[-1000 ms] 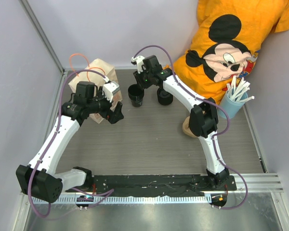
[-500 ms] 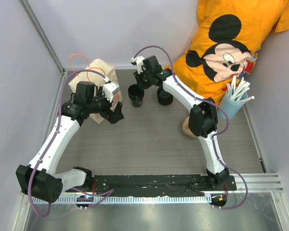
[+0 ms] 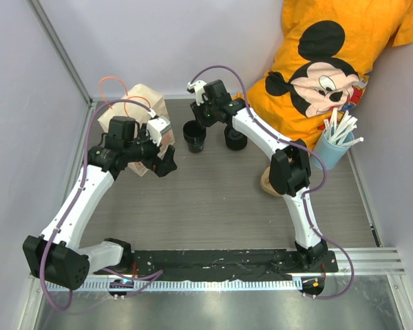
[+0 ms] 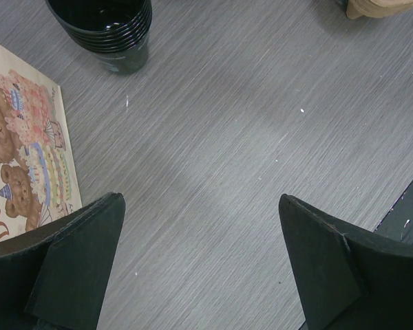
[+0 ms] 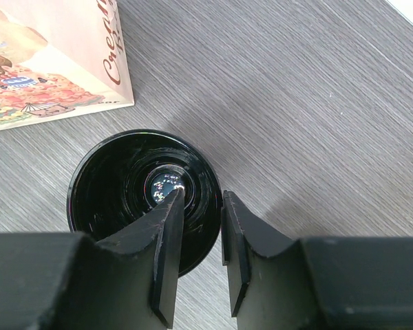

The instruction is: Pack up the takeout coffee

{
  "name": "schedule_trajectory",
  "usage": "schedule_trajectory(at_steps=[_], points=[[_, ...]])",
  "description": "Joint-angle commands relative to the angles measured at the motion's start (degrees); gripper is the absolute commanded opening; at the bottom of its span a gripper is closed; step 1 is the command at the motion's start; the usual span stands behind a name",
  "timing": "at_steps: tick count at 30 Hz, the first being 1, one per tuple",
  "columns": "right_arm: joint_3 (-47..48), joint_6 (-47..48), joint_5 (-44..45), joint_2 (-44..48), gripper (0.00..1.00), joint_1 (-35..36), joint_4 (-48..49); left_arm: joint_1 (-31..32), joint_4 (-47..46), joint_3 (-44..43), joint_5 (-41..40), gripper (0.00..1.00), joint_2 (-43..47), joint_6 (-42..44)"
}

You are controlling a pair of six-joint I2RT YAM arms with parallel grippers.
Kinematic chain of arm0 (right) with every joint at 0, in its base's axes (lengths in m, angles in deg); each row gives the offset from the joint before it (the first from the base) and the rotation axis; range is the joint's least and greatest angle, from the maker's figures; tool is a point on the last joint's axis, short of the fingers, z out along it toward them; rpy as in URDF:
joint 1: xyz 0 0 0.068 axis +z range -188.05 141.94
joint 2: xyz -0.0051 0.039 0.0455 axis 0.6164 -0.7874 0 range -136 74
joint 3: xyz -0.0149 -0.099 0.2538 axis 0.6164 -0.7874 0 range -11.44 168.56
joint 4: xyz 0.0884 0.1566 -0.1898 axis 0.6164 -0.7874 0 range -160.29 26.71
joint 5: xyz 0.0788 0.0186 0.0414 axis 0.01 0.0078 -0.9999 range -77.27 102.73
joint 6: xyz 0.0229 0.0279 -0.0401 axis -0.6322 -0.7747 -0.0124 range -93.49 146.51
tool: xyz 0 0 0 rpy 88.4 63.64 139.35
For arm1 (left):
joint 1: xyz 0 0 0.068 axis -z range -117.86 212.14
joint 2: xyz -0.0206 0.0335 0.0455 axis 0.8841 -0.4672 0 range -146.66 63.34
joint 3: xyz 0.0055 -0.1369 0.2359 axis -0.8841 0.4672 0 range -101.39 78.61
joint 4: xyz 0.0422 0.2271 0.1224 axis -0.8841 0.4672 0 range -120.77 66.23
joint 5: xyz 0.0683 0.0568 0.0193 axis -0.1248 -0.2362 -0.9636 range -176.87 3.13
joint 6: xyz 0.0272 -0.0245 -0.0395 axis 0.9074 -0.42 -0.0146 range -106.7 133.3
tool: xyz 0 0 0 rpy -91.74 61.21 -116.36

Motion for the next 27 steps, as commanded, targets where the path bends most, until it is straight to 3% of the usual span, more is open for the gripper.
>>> schedule_trajectory(at_steps=[1,27], points=[[0.5,0.7,0.8,0.2,0.35,0.0,1.3,0.1,-1.8,-0.2,1.5,1.00,0.3,-0.4],[-0.5,1.1,0.4,-0.5,0.26,-0.1,1.3,-0.2,-1.8,-0.1,1.5,1.00,0.3,-0.4]])
